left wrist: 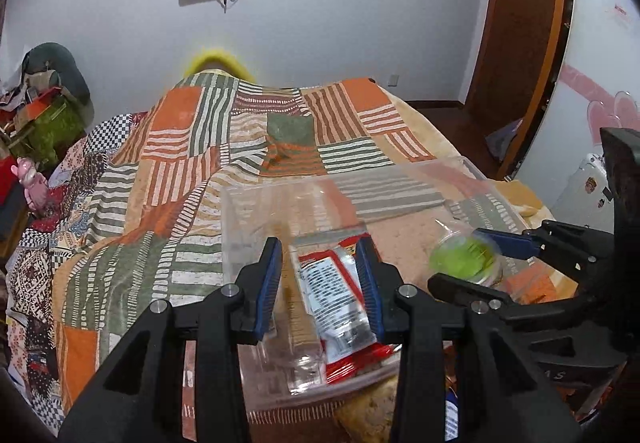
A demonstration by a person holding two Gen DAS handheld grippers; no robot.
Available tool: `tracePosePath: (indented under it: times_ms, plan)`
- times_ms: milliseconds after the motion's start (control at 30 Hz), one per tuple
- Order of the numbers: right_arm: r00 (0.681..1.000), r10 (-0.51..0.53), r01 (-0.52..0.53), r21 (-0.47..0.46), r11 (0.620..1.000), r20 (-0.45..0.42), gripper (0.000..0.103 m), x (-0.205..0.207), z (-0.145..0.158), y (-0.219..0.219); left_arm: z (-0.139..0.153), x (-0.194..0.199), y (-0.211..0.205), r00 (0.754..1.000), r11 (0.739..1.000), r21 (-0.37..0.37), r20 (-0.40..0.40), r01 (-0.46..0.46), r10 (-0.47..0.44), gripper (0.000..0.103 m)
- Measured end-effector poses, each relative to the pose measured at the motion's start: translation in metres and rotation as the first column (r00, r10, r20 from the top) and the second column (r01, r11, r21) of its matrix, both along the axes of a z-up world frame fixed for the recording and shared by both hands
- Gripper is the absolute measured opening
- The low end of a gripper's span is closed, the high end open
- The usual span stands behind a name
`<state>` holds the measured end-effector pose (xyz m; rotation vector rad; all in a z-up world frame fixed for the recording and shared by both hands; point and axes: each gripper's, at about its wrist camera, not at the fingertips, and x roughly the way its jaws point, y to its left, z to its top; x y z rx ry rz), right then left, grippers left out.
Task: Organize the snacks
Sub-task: 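Carry gold biscuit stick with left tool while right tool carries green jelly cup into box, then grasp blue-and-white cracker bag with left tool while right tool grasps square wrapped cake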
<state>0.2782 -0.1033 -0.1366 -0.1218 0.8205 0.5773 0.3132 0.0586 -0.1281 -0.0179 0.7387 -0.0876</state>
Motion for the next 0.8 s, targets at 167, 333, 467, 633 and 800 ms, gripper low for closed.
tracePosePath:
  times_ms: [167,333,467,633,800]
  plan:
    - [0.998,-0.010,0.010,-0.003,1.000,0.068,0.067,-0.011,0.018,-0.006,0.008,-0.016,0.000,1.000,1.000,0.002,0.005,0.003,-0.003,0.039]
    - [0.993,-0.017,0.017,0.002,1.000,0.117,0.068,-0.027,0.034,-0.015,0.019,-0.045,-0.001,1.000,1.000,0.018,0.025,0.009,-0.009,0.054]
    - [0.989,-0.023,0.022,0.012,1.000,0.146,0.069,-0.043,0.044,-0.024,0.024,-0.070,-0.002,0.999,0.999,0.041,0.035,0.015,-0.016,0.060]
    - [0.986,-0.036,0.032,0.028,0.999,0.160,0.071,-0.064,0.050,-0.039,0.024,-0.103,-0.004,0.999,0.998,0.052,0.022,0.030,-0.031,0.068]
    - [0.985,-0.064,0.060,0.025,0.998,0.162,0.074,-0.081,0.047,-0.053,0.014,-0.129,-0.009,0.999,0.998,0.041,-0.016,0.040,-0.040,0.078]
